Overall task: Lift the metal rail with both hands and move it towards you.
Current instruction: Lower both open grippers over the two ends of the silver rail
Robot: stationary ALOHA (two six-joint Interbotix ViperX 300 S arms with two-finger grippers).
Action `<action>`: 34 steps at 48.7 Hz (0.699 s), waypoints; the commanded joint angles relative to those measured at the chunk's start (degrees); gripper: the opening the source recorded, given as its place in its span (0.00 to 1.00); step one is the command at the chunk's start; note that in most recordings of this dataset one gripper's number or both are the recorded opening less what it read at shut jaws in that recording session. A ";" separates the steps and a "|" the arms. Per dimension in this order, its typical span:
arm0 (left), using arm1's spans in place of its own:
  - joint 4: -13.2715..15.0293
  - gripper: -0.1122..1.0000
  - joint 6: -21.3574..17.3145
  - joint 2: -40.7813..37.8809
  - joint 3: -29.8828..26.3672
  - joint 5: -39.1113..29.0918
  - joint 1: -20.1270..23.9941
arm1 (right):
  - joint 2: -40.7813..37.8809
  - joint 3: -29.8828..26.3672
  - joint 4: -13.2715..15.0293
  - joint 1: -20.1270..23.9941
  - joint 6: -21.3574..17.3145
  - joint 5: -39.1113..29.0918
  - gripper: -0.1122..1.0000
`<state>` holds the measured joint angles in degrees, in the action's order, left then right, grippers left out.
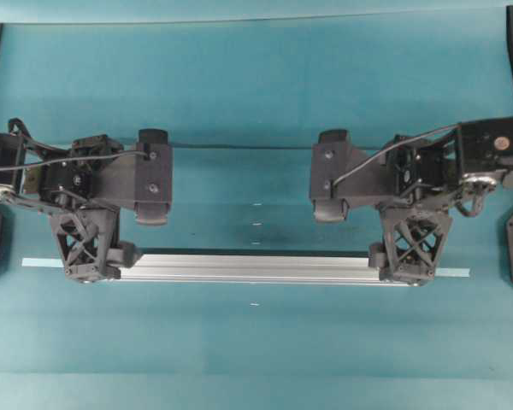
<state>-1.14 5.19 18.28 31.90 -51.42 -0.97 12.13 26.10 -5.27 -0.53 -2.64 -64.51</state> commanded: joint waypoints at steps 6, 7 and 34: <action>-0.09 0.96 0.26 0.00 0.44 0.62 -0.35 | -0.53 0.09 0.09 0.35 -0.88 0.70 1.00; -0.09 0.97 0.26 -0.09 0.53 0.70 -0.35 | -0.70 0.09 0.09 0.35 -0.88 0.97 1.00; -0.09 0.97 2.99 -3.25 6.15 9.49 -0.44 | -3.25 7.38 0.00 3.25 -0.79 13.80 1.00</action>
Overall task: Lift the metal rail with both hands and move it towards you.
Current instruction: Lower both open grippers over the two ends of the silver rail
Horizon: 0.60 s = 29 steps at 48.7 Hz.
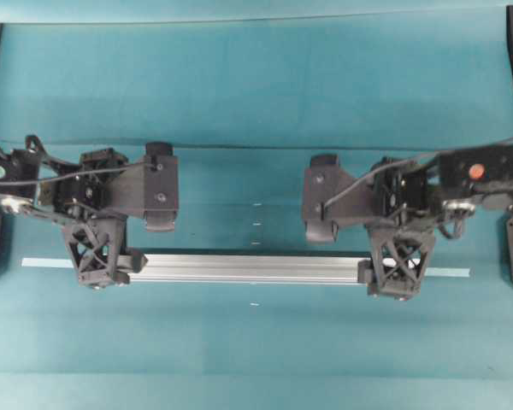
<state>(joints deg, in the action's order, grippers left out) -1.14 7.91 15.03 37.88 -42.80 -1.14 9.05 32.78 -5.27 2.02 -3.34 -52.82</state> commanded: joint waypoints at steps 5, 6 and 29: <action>-0.09 0.97 0.62 -0.26 1.23 2.11 -0.35 | -0.26 2.64 0.09 1.49 -0.09 5.01 1.00; -0.09 0.97 0.62 -0.35 1.49 2.55 -0.35 | -0.35 2.90 0.09 1.49 -0.09 5.54 1.00; -0.09 0.97 1.32 -2.11 4.31 7.21 -0.62 | -2.20 5.89 0.00 1.67 0.26 10.11 1.00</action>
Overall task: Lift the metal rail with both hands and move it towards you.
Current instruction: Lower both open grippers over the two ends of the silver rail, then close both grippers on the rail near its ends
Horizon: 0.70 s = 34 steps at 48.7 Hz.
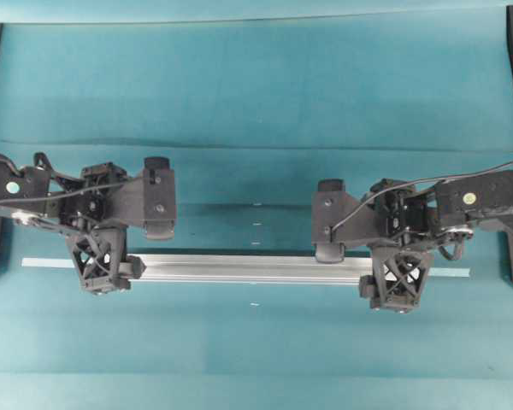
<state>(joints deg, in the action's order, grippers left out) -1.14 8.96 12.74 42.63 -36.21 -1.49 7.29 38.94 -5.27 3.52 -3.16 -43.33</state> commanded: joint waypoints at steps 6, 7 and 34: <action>-0.09 0.97 1.32 -0.18 -0.70 0.70 -1.67 | -0.62 -0.26 0.00 0.09 -0.09 0.62 1.00; -0.09 0.97 1.58 -0.18 -0.70 0.70 -1.93 | -0.62 -0.18 0.00 0.18 -0.09 0.70 1.00; -0.09 0.97 3.08 -2.72 -0.18 3.78 -3.25 | -1.14 0.00 0.00 0.18 -0.26 1.85 1.00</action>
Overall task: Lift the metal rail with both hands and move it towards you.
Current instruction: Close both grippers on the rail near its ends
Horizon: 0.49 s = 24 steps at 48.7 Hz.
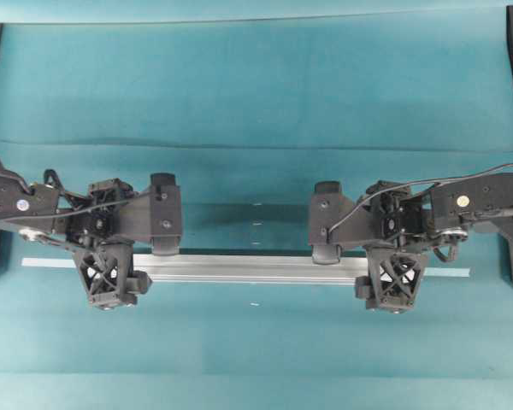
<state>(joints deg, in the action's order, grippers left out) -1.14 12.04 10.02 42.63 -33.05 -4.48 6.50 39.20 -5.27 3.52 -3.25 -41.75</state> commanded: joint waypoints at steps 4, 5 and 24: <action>-0.09 0.97 0.18 -0.18 0.26 1.23 -0.26 | -0.62 -0.09 0.00 0.18 -0.09 0.35 1.00; -0.09 0.97 0.26 -0.18 0.35 1.41 -0.26 | -0.70 -0.09 0.00 0.26 -0.09 0.35 1.00; -0.09 0.97 0.18 -1.14 4.13 5.27 -0.26 | -3.34 1.23 0.00 0.44 0.09 3.87 1.00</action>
<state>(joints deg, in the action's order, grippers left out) -1.14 12.13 8.96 46.23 -29.36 -4.57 4.13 40.17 -5.27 3.69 -3.25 -39.02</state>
